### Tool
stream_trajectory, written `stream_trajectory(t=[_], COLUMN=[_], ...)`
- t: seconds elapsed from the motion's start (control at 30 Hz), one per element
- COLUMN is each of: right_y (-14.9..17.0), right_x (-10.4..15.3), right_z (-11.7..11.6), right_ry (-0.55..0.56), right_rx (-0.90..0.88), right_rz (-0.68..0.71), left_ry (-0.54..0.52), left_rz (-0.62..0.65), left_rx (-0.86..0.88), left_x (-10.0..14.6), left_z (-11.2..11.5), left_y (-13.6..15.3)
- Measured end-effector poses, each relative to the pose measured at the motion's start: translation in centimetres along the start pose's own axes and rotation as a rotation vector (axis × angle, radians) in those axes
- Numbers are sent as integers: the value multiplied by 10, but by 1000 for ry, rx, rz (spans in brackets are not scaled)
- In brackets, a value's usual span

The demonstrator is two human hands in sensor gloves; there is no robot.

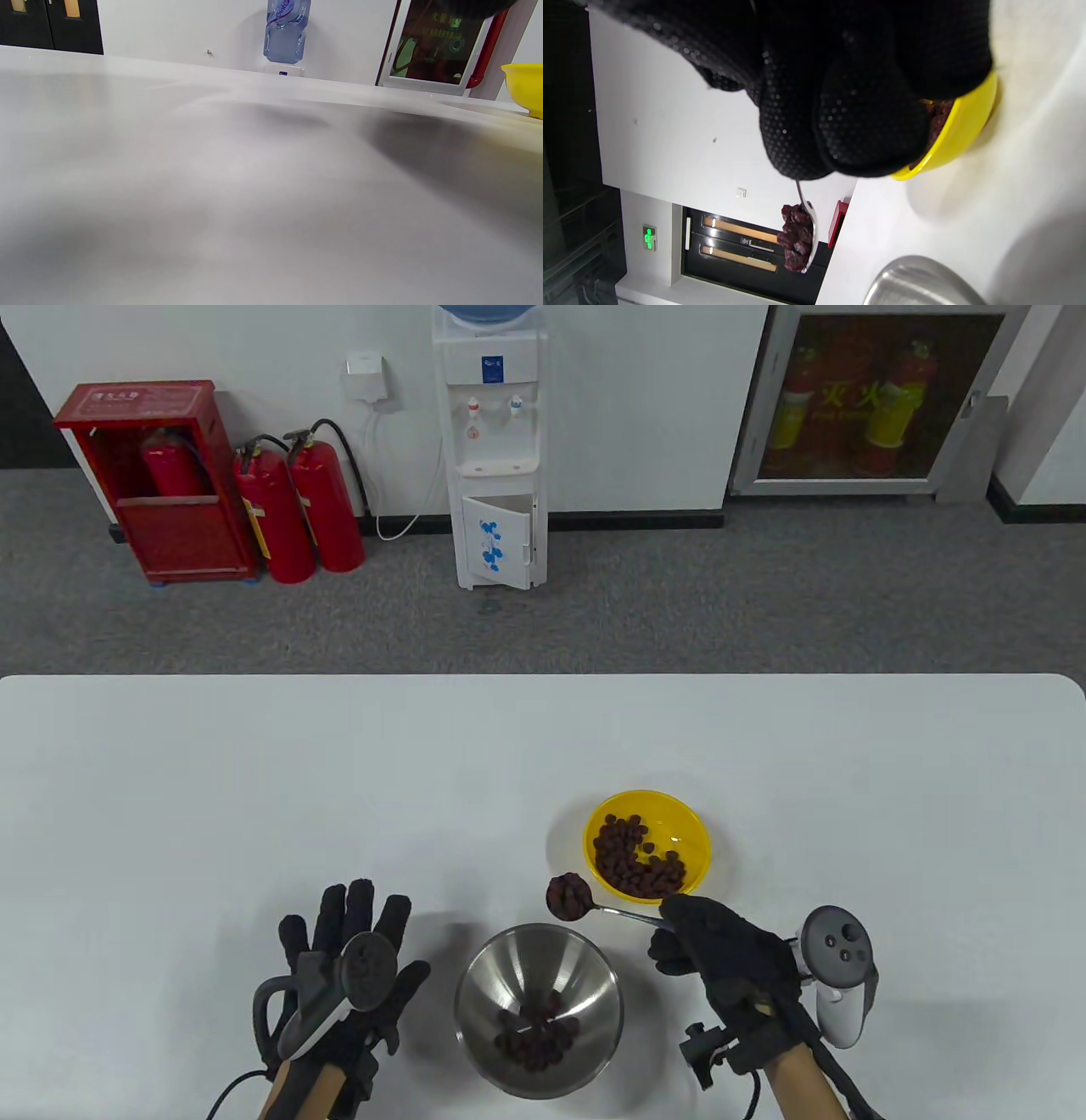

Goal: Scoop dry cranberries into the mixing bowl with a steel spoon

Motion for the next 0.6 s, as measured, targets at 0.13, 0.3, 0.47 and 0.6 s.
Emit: stream_trajectory(t=[0.13, 0.3, 0.47, 0.6], right_y=[-2, 3, 4, 3], right_x=[0, -2, -2, -2], right_z=[-4, -10, -14, -17], right_ry=[-21, -75, -94, -100], right_rx=[29, 42, 69, 101], right_rz=[20, 16, 25, 44], left_ry=[0, -1, -1, 0], left_rz=[0, -2, -4, -2], left_rx=[0, 3, 5, 1], left_x=[0, 0, 0, 0], left_z=[0, 0, 0, 0], left_y=[0, 0, 1, 1])
Point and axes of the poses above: the tracker on the back of each hand, its own y axis roughly to the little-finger side, its own x axis roughly from the fingertips to the wrist, z = x × y, the point moved 4 cm from there along -x, roughly from the wrist to the fingertips
